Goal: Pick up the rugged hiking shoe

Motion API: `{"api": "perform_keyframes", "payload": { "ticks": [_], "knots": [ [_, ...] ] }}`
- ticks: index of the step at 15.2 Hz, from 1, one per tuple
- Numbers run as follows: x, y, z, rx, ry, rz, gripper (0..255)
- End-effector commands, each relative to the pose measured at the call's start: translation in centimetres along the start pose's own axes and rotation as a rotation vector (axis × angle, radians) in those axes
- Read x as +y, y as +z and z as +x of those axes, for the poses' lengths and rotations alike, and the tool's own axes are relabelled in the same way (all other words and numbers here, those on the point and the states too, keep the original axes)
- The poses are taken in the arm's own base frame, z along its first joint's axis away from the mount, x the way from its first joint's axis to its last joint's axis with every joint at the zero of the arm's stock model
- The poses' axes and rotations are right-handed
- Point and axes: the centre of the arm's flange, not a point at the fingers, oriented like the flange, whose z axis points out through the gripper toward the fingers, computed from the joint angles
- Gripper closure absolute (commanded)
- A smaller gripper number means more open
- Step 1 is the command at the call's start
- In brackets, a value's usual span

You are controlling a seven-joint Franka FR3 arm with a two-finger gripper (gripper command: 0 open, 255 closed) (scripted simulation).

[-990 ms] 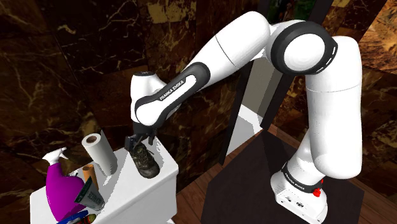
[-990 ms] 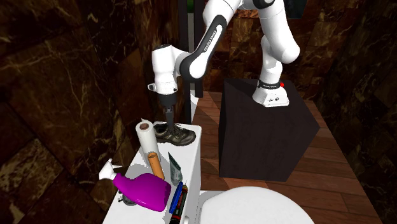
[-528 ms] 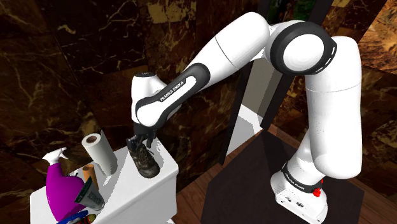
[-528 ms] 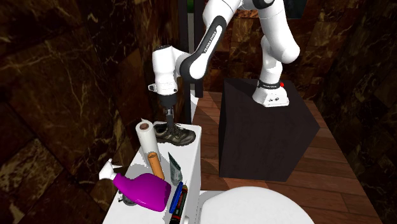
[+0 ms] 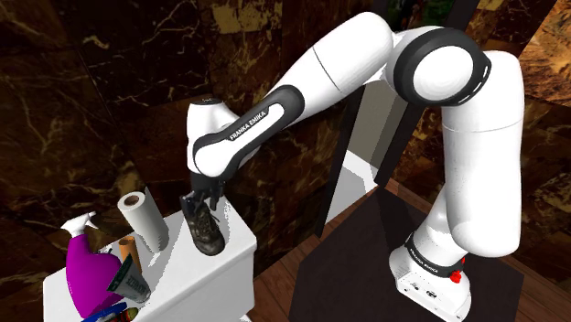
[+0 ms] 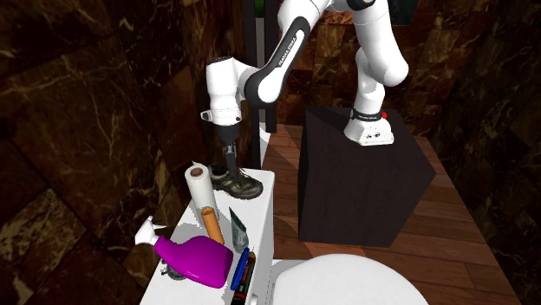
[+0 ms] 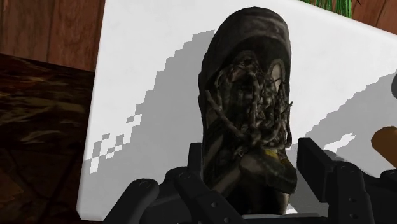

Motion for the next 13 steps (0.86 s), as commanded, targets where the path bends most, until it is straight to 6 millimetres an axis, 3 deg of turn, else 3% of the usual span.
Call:
{"api": "perform_keyframes", "payload": {
  "ticks": [1, 11, 13],
  "knots": [
    [-0.2, -1.0, 0.0, 0.001, 0.0, 0.0, 255],
    [-1.6, -6.1, 0.0, 0.001, 0.0, 0.0, 255],
    [-1.6, -6.2, 0.0, 0.001, 0.0, 0.0, 255]
  ]
}}
